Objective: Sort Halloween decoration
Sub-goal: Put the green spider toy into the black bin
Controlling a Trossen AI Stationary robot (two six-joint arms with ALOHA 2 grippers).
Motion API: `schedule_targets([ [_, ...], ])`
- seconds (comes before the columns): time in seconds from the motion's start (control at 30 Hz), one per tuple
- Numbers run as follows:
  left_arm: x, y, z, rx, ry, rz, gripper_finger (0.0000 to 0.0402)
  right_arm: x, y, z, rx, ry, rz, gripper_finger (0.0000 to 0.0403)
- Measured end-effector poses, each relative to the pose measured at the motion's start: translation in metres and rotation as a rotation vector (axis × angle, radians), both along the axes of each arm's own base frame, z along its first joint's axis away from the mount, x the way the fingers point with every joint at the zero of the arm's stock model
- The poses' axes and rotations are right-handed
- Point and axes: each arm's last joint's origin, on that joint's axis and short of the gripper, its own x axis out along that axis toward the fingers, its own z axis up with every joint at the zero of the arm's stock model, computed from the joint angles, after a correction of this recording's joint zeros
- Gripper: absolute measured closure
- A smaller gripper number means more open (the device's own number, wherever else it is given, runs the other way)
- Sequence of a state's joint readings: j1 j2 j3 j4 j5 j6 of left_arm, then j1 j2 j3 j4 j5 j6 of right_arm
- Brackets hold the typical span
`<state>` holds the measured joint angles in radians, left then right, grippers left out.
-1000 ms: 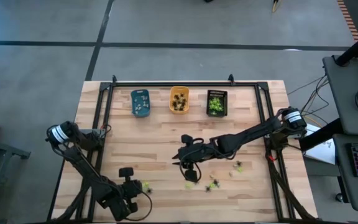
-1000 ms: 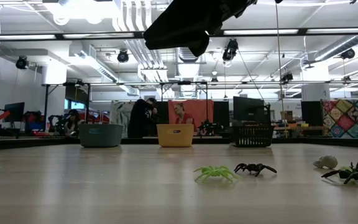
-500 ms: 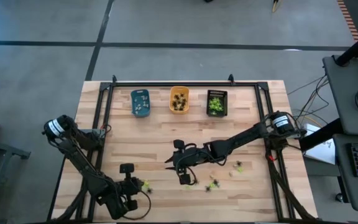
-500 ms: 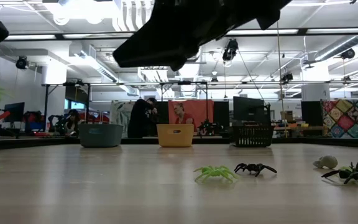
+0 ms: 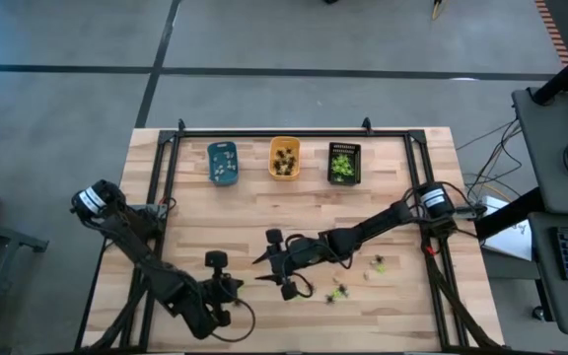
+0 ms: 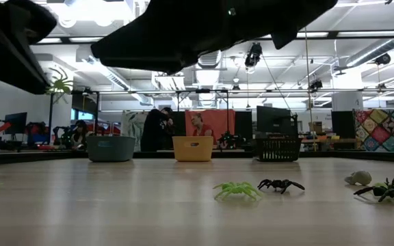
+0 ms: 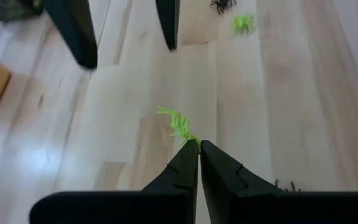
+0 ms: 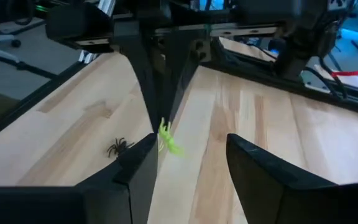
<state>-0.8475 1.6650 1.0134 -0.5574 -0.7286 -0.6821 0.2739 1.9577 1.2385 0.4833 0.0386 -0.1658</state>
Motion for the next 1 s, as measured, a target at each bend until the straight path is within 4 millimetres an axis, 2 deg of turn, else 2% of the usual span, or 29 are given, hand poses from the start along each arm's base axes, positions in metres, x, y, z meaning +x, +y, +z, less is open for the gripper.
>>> schedule_targets([
  [0.37,0.02,0.009,0.004,0.07,-0.027,-0.075,0.0401,0.004,0.003,-0.022,0.0,0.046,0.045,0.022],
  [0.6,0.026,0.013,0.004,0.045,-0.005,-0.084,0.0401,0.005,0.003,-0.021,-0.011,0.042,0.05,0.023],
  [0.77,0.025,0.013,0.004,0.044,-0.003,-0.086,0.0401,0.004,0.003,-0.022,-0.014,0.055,0.049,0.0268],
  [1.0,0.025,0.013,0.004,0.045,-0.002,-0.086,0.0401,0.004,0.003,-0.022,-0.029,0.054,0.056,0.0362],
])
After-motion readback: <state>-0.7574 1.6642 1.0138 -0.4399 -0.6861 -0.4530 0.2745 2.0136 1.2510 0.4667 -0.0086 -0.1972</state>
